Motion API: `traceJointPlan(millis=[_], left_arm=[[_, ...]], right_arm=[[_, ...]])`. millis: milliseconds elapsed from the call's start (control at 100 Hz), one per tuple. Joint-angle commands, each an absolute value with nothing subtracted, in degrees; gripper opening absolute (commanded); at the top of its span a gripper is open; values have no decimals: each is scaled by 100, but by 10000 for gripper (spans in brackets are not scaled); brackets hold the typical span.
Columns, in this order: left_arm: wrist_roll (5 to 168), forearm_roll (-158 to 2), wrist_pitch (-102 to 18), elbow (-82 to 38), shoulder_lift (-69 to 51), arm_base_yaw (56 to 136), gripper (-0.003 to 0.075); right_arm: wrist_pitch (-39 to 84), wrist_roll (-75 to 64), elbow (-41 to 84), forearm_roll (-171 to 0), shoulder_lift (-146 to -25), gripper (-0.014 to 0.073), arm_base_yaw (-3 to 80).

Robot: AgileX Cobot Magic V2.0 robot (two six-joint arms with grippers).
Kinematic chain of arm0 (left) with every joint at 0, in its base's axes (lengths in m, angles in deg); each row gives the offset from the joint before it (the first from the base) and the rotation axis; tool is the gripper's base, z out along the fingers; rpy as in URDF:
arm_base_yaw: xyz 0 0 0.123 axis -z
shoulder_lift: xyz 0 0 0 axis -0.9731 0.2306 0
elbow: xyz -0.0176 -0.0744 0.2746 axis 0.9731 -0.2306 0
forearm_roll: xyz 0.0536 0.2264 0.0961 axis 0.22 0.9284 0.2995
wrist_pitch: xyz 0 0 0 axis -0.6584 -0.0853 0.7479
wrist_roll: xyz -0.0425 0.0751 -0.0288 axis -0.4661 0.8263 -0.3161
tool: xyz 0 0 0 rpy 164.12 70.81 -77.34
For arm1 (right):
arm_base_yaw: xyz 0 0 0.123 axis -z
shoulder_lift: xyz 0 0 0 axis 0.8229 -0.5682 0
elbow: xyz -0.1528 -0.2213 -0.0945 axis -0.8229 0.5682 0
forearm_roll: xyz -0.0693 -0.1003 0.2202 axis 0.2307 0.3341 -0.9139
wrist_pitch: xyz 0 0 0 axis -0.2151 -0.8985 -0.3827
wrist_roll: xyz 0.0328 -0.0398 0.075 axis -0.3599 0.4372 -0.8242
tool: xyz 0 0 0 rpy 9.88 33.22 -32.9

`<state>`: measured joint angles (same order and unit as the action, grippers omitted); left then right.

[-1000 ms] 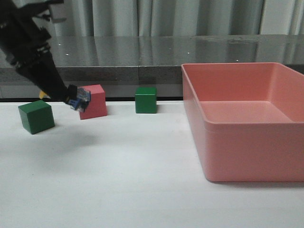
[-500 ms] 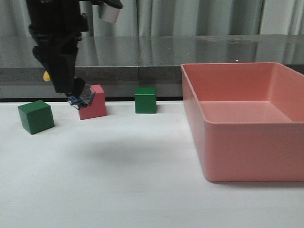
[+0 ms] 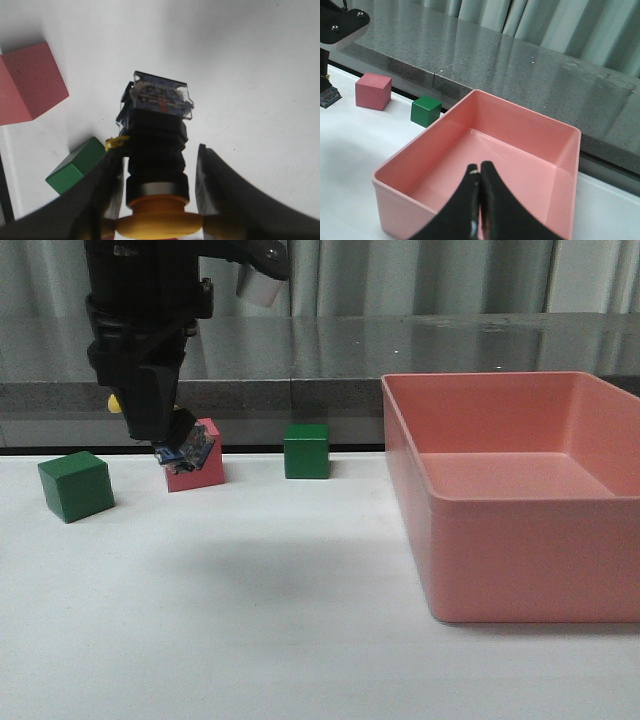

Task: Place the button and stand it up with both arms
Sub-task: 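Lift the button with the left gripper and rotate it cap-up, then lower the button upright onto the table near the green cube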

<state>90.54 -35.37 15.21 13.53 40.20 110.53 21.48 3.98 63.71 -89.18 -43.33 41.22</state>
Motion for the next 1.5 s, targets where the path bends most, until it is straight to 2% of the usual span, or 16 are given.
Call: traceJointPlan(millis=[0, 430, 840, 1490], left_arm=[[8987, -3694, 1796, 1505, 3748, 10950, -19], [8927, -3897, 1796, 413, 3748, 10739, -19], [8905, -3656, 1796, 402, 4182, 10671, -19], [8905, -3435, 1796, 402, 4178, 10671, -19]], right_arm=[[2545, 374, 6225, -8970, -4379, -62, 4150], [2545, 374, 6225, -8970, -4379, -62, 4150], [2515, 374, 6225, -8970, -4379, -62, 4150], [2502, 374, 6225, -8970, -4379, -62, 4150]])
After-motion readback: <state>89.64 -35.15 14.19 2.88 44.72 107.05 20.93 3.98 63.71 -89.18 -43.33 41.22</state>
